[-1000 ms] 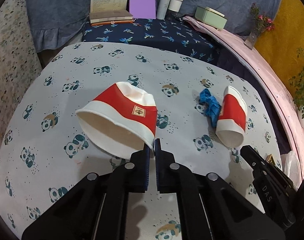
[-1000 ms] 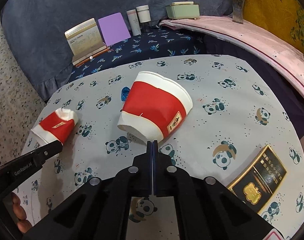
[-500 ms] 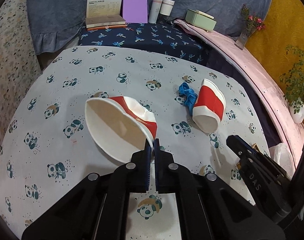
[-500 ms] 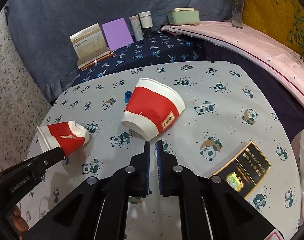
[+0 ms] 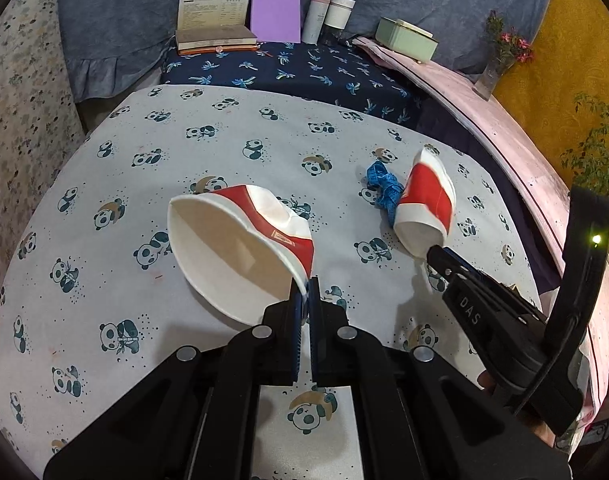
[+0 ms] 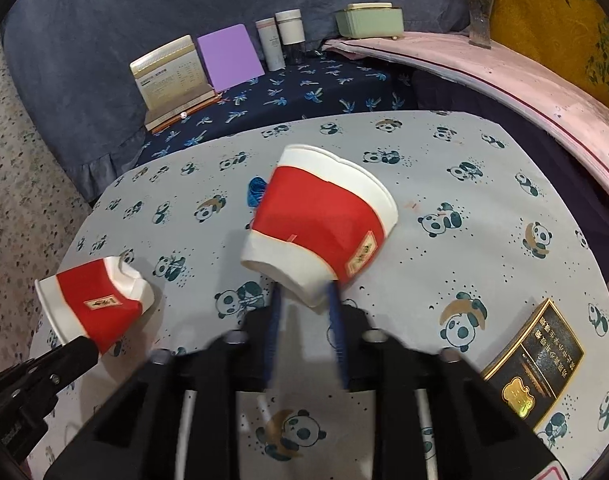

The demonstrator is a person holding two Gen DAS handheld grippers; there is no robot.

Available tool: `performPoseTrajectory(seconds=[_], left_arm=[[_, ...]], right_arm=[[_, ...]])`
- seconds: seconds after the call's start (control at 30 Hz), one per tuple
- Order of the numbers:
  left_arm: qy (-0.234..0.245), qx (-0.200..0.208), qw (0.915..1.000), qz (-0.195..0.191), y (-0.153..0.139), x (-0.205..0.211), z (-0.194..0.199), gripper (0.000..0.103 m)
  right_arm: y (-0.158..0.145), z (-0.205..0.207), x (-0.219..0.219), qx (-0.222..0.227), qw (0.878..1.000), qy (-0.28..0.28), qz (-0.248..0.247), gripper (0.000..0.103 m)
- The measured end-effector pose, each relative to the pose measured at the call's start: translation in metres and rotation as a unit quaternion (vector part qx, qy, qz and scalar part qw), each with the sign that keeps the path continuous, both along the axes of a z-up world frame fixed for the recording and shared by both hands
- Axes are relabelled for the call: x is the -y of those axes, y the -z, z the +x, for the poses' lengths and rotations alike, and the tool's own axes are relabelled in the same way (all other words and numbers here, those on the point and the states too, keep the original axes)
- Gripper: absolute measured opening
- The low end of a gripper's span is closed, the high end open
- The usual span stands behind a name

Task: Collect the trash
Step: 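Grasp the small red-and-white paper cup with the right tool while the left tool holds its cup, then carry both paper cups toward the trash bin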

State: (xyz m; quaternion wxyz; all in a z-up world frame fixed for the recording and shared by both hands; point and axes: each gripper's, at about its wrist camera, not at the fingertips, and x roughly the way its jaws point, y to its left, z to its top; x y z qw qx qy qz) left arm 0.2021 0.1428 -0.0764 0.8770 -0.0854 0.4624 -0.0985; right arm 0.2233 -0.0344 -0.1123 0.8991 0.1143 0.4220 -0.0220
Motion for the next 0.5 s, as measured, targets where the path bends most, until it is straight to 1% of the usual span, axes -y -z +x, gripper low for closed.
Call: performPoseTrajectory(seconds=[0.07,0.23,0.33,0.5], left_arm=[[0.003,0.001,1.0000,0.000,-0.001,0.002,-0.001,0.003],[0.012,0.007,0.9999,-0.001,-0.008,0.011,-0.007,0.003],[0.020,0.016,0.9997,-0.001,-0.017,0.019,-0.014,0.003],[0.037,0.032,0.9988,-0.001,-0.033,0.038,-0.028,0.002]], right_arm=[[-0.002,-0.004,0.005,0.005,1.000,0.006,0.001,0.003],[-0.016,-0.017,0.018,0.024,1.000,0.017,0.005,0.002],[-0.025,-0.026,0.023,0.034,0.999,0.017,0.004,0.002],[-0.041,-0.049,0.042,0.051,0.998,0.032,0.008,0.002]])
